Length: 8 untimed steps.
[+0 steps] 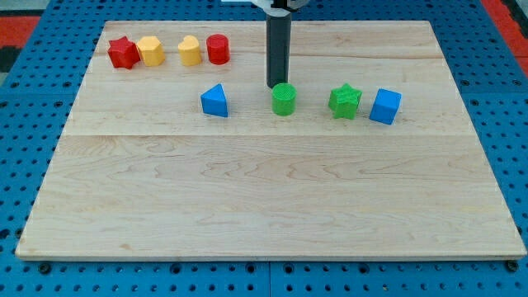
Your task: Move green circle towards the bottom left of the board
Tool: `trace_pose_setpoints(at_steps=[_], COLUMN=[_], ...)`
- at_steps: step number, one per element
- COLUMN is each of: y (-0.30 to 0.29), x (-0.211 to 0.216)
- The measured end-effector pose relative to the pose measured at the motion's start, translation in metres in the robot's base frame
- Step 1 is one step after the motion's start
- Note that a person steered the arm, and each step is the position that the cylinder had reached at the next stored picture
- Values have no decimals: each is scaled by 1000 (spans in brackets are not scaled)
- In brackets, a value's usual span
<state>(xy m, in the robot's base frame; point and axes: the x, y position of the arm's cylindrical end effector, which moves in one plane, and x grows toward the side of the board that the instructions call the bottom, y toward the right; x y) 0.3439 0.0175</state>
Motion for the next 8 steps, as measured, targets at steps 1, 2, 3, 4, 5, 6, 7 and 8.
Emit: trace_pose_setpoints(at_steps=[1, 2, 3, 4, 5, 6, 7, 8], y=[-2, -8, 0, 22, 55, -8, 38, 54], x=[4, 67, 63, 42, 98, 179, 194, 227])
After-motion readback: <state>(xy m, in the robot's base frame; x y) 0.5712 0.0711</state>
